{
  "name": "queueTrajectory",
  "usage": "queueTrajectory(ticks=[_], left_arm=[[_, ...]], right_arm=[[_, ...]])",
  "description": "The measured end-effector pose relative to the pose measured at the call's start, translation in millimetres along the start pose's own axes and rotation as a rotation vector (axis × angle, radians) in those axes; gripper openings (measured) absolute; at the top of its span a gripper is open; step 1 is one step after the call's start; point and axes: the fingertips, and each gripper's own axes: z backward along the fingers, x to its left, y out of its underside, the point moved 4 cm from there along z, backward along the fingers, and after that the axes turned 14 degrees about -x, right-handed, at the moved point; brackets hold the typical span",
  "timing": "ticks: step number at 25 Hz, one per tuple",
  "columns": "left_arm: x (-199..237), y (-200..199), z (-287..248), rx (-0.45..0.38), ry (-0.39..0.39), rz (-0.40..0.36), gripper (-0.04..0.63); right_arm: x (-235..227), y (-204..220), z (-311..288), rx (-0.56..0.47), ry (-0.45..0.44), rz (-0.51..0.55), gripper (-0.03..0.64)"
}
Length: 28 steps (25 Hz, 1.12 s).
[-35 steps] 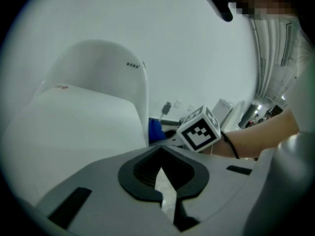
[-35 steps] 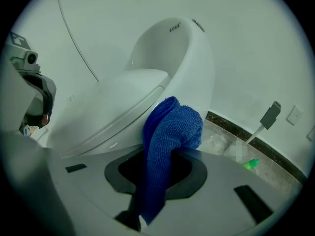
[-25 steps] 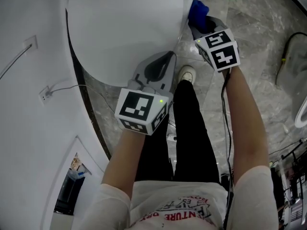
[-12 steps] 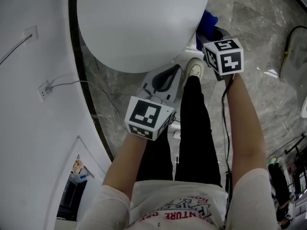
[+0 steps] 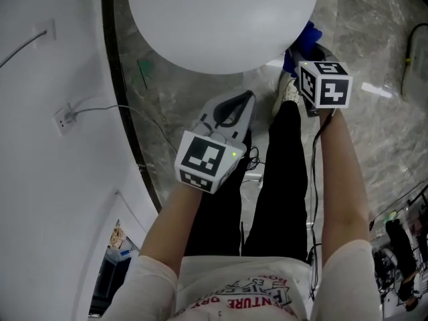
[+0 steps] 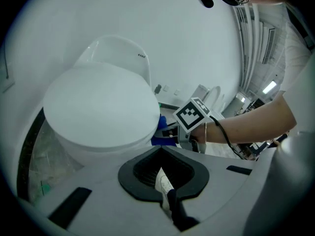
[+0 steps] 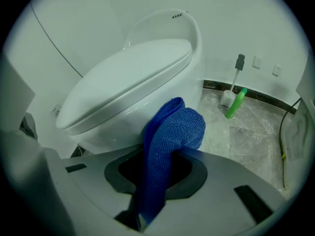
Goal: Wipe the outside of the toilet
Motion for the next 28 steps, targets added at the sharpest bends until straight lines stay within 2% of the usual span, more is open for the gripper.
queueTrajectory(ticks=[6, 13, 17, 23, 28], left_arm=[[13, 26, 39, 0.012, -0.047, 0.005, 0.006], [34, 64, 88, 0.009, -0.145, 0.085, 0.006], [40, 81, 108, 0.009, -0.183, 0.101, 0.006], [52, 92, 138, -0.016, -0.245, 0.122, 0.006], [55, 94, 160, -0.038, -0.279, 0.137, 0.006]], right_arm=[[36, 26, 6, 0.000, 0.041, -0.055, 0.075], [90, 50, 3, 0.024, 0.020, -0.080, 0.075], [123, 57, 0, 0.030, -0.055, -0.117, 0.075], [177, 57, -5, 0.044, -0.155, -0.098, 0.075], [227, 48, -7, 0.046, -0.273, 0.007, 0.075]])
